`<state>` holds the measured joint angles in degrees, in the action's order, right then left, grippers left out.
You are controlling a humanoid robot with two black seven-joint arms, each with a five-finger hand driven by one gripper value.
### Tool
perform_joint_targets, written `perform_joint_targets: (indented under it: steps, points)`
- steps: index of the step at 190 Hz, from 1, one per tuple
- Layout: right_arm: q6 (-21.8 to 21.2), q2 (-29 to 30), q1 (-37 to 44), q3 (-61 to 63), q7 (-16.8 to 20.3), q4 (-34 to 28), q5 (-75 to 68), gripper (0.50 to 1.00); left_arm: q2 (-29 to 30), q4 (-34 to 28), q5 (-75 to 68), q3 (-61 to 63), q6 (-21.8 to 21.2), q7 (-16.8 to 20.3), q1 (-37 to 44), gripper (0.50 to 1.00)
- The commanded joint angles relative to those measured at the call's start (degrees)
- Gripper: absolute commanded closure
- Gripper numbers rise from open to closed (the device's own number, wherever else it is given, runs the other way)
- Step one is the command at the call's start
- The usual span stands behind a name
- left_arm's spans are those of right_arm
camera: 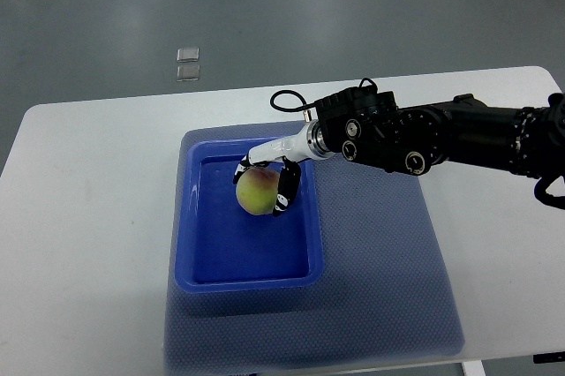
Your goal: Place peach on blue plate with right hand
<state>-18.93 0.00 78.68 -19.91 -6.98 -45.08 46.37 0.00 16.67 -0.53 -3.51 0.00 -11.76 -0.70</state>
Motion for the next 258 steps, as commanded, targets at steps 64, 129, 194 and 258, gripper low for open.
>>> perform_joint_targets:
  steps: [64, 129, 194, 258]
  points:
    - [-1.9, -1.58, 2.1, 20.6, -0.05, -0.01, -1.63, 0.57, 0.0, -0.5, 0.09, -0.01, 0.0, 0.07, 0.0, 0.5]
    - [2.31, -10.37, -22.52, 63.15, -4.01, -0.01, -16.66, 0.57, 0.0, 0.03, 0.0, -0.01, 0.0, -0.02, 0.0, 0.5]
    - [2.05, -7.3, -37.72, 79.32, -6.03, 0.61, -35.82, 0.57, 0.0, 0.2, -0.09, 0.17, 0.0, -0.02, 0.0, 0.5]
    - [1.7, -4.57, -40.45, 78.88, -7.87, 0.52, -35.73, 0.57, 0.0, 0.11, -0.09, 0.17, 0.0, -0.02, 0.0, 0.5]
